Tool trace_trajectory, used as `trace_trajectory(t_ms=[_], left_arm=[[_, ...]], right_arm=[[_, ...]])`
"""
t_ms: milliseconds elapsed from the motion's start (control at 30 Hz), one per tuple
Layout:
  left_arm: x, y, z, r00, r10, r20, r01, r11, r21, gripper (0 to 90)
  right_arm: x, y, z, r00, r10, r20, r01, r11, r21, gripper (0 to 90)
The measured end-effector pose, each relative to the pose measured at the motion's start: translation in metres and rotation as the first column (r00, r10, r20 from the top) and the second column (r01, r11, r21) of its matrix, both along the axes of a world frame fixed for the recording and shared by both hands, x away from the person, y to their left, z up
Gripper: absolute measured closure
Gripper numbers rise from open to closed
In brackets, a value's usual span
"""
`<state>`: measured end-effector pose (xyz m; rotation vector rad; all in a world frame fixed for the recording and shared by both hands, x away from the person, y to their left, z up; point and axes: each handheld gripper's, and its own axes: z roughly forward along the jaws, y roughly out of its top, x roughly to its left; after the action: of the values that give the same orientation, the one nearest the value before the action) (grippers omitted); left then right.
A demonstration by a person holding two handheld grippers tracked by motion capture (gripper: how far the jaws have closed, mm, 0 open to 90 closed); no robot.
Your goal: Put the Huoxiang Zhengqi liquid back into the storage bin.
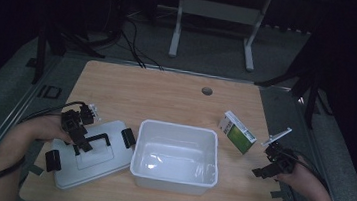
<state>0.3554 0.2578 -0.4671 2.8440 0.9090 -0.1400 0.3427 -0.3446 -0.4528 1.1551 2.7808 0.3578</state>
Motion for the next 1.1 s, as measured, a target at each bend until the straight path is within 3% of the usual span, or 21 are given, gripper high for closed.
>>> trace_trajectory(t_ms=[500, 1100], left_arm=[[0.001, -0.002, -0.003, 0.9999, -0.003, -0.012, 0.003, 1.0000, 0.002, 26.1], [0.001, -0.001, -0.006, 0.9998, -0.005, -0.020, 0.005, 1.0000, 0.008, 26.1]], right_arm=[[0.042, 0.008, 0.024, 0.9999, 0.002, 0.013, -0.002, 1.0000, -0.004, 16.7], [0.087, 0.035, 0.034, 0.9996, 0.027, -0.006, -0.027, 0.9996, -0.004, 17.1]])
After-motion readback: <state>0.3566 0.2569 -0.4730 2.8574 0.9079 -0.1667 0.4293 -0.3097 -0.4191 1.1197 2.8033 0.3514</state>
